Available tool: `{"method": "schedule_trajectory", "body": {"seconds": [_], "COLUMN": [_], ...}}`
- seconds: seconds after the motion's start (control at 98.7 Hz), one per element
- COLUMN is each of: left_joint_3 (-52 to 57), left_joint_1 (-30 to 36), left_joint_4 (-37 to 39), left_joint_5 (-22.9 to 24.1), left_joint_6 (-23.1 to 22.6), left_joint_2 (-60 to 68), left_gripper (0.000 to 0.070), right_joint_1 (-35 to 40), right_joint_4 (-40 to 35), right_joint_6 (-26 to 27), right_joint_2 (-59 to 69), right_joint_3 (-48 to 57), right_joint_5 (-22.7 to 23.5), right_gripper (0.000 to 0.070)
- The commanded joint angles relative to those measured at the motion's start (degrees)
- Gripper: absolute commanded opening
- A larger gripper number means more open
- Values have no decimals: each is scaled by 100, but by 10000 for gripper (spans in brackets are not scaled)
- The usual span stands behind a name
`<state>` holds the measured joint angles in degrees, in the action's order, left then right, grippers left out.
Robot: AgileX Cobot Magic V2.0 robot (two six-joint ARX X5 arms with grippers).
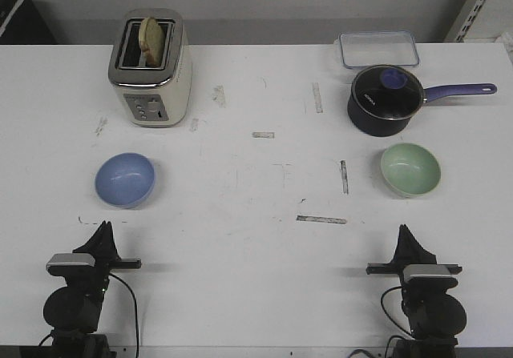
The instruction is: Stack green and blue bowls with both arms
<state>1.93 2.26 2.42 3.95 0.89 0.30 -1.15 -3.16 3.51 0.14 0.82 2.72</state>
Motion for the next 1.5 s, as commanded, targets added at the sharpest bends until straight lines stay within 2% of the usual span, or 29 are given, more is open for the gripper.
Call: {"method": "schedule_trajectory", "body": {"seconds": [0.0, 0.953, 1.034, 1.125, 1.186, 1.267, 1.49], "left_joint_3": [-122, -122, -122, -122, -122, -122, -122], "left_joint_1": [0, 0, 0, 0, 0, 0, 0], "left_joint_4": [68, 68, 68, 66, 66, 66, 57], "left_joint_5": [-9, -9, -9, -9, -9, -9, -11], "left_joint_6": [2, 7, 7, 7, 7, 7, 7], "left_joint_2": [-11, -11, -11, -11, -11, -11, -11], "left_gripper": [1, 1, 1, 1, 1, 1, 1], "right_joint_1": [0, 0, 0, 0, 0, 0, 0], "right_joint_4": [59, 90, 396, 1193, 1582, 1576, 35], "right_joint_6": [96, 92, 122, 120, 107, 63, -61], "right_joint_2": [-9, -9, -9, -9, -2, 122, 1633], "right_joint_3": [-9, -9, -9, 68, 275, 811, 3115], "right_joint_5": [-15, -35, -223, -232, -302, -551, -590], "right_gripper": [0, 0, 0, 0, 0, 0, 0]}}
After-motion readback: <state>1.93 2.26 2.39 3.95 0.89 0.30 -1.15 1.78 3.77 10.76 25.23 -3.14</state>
